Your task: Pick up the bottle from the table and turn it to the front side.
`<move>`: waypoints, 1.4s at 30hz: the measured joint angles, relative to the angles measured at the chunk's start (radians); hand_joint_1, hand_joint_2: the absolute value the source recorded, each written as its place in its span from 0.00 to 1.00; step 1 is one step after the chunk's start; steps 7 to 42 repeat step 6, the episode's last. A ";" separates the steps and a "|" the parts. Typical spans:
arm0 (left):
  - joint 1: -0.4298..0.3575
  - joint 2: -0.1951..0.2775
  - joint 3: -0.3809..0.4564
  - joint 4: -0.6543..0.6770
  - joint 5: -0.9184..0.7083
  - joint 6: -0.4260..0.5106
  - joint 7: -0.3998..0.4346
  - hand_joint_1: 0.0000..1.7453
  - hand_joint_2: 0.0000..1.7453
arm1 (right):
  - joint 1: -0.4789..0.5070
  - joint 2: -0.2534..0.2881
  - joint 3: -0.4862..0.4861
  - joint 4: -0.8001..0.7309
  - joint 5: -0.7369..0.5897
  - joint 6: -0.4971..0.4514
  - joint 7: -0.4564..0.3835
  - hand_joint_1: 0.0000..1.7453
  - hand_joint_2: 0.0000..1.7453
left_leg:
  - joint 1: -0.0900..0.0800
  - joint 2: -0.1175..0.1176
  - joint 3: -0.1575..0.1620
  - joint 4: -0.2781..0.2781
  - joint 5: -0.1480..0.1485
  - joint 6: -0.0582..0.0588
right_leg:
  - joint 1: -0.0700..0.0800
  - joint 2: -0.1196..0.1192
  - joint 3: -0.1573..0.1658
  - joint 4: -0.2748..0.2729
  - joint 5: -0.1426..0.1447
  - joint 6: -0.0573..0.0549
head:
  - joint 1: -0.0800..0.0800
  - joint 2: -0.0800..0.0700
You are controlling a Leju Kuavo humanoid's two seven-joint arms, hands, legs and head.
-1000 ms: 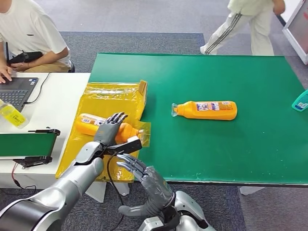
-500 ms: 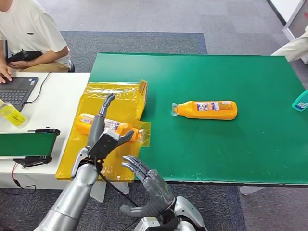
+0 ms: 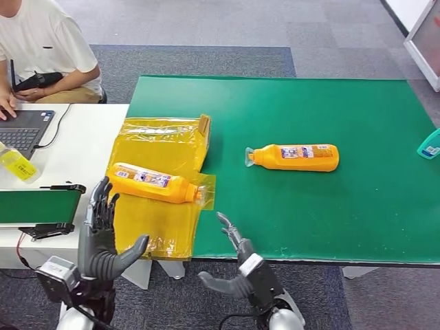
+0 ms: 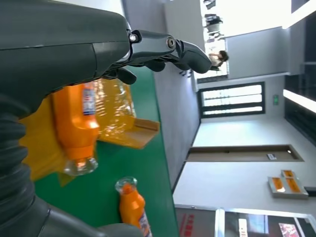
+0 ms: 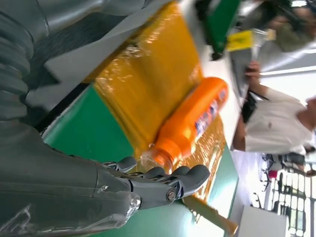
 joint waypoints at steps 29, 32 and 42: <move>0.137 -0.013 0.114 -0.058 0.070 -0.161 -0.019 0.00 1.00 | 0.016 0.012 -0.144 -0.070 -0.039 0.025 0.024 0.00 0.33 | 0.000 0.000 0.000 0.000 0.000 0.001 | 0.000 0.000 0.000 0.000 0.000 0.000 | 0.000 0.000; 0.137 -0.013 0.114 -0.058 0.070 -0.161 -0.019 0.00 1.00 | 0.016 0.012 -0.144 -0.070 -0.039 0.025 0.024 0.00 0.33 | 0.000 0.000 0.000 0.000 0.000 0.001 | 0.000 0.000 0.000 0.000 0.000 0.000 | 0.000 0.000; 0.137 -0.013 0.114 -0.058 0.070 -0.161 -0.019 0.00 1.00 | 0.016 0.012 -0.144 -0.070 -0.039 0.025 0.024 0.00 0.33 | 0.000 0.000 0.000 0.000 0.000 0.001 | 0.000 0.000 0.000 0.000 0.000 0.000 | 0.000 0.000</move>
